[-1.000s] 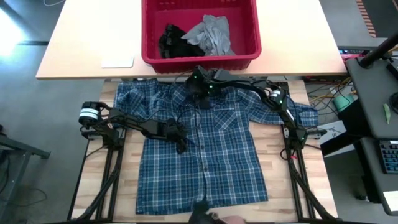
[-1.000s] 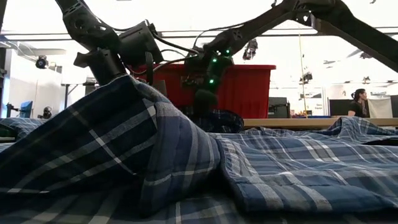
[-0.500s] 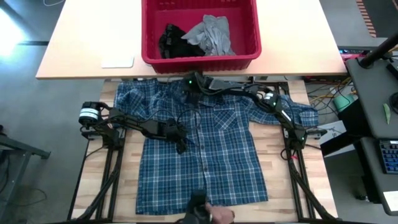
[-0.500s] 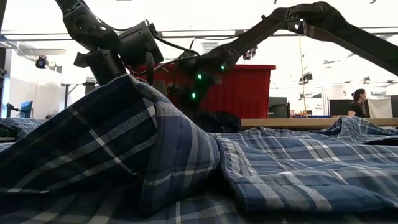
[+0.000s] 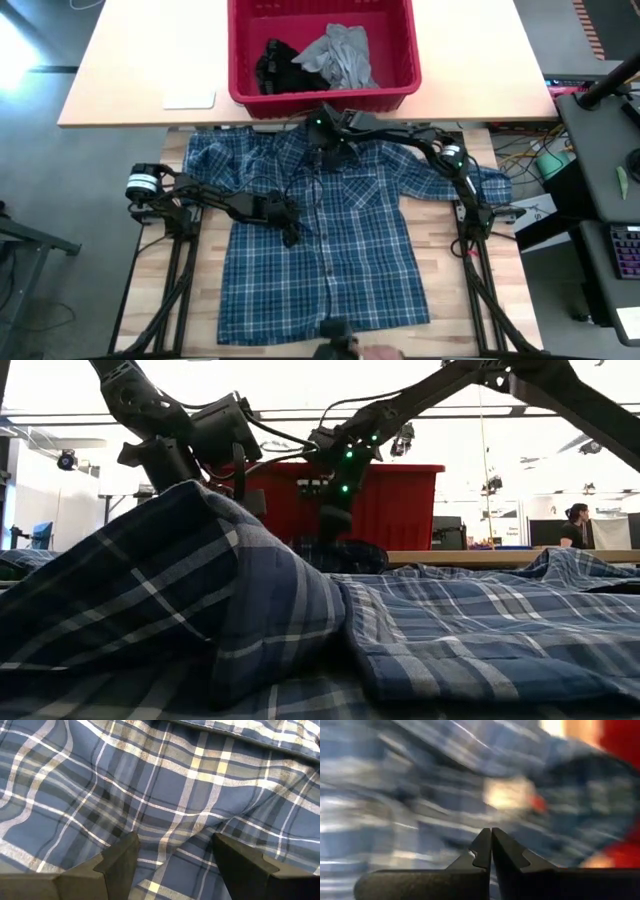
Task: Fold Laundry from Bin
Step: Fold the blue patterned long sleeve shirt
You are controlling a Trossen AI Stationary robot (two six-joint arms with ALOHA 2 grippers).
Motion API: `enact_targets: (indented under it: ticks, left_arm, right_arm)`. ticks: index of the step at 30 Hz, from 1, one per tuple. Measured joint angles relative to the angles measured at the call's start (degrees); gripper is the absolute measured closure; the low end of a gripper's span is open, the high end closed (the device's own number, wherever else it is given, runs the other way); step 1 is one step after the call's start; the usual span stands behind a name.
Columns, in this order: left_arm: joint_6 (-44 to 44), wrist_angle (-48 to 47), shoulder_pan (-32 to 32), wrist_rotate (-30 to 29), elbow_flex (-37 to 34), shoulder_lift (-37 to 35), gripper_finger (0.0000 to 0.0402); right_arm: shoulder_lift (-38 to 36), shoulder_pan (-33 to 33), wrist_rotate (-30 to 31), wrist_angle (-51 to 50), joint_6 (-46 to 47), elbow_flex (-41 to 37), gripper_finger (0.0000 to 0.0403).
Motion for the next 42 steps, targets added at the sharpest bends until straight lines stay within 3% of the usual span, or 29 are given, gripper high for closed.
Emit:
enact_targets:
  ticks: [3,5,9,12,14,19,21,24,26,29,31,38,42]
  left_arm:
    - [0.66,-0.43,0.00,0.01,0.59,-0.16,0.0162]
    - [1.08,-0.27,-0.01,0.01,0.84,-0.31,0.0162]
    - [1.48,-0.48,-0.02,0.01,0.89,-0.03,0.0162]
    - [1.44,-2.04,-0.43,0.03,0.88,0.04,0.0162]
    - [1.11,-2.60,-1.09,0.10,0.81,0.04,0.0162]
    - [1.04,-2.85,-3.41,0.79,0.79,0.26,0.0162]
    - [0.47,-2.99,-4.01,0.88,0.79,0.26,0.0162]
    - [-1.77,-4.34,-4.13,0.97,1.03,-0.13,0.0162]
    - [-2.79,-6.43,-4.13,1.06,1.27,-1.32,0.0162]
    - [-2.80,-7.17,-4.13,0.27,2.28,-5.44,0.0162]
    - [-2.61,-7.57,-4.13,-0.05,2.80,-8.80,0.0162]
    - [-8.38,-16.48,-6.59,-1.19,-0.66,-19.83,0.0162]
    - [-16.09,-16.14,-9.02,-1.43,-7.15,-23.13,0.0162]
  right_arm:
    - [-2.39,0.86,-11.79,4.16,3.70,-3.76,0.0394]
    - [-2.57,1.60,-16.18,11.11,6.19,-6.92,0.0394]
    - [0.67,3.03,-16.18,27.13,9.77,-12.42,0.0394]
    - [3.51,3.36,-14.43,32.62,12.08,-12.64,0.0394]
    - [5.32,3.25,-9.98,34.00,11.84,-12.53,0.0394]
    - [7.07,1.76,5.07,35.17,8.85,-7.39,0.0394]
    - [6.60,0.40,7.28,32.49,7.63,-4.38,0.0394]
    - [6.48,-1.24,3.58,22.07,10.36,0.70,0.0394]
    - [6.47,-2.26,-5.69,14.17,13.80,4.27,0.0394]
    - [5.97,-2.74,-19.98,10.00,18.76,7.37,0.0394]
    - [5.85,-1.42,-24.27,10.96,21.59,7.35,0.0394]
    - [9.83,5.35,-24.01,16.18,37.88,6.38,0.0394]
    - [12.48,9.61,-17.11,18.03,43.73,6.73,0.0394]
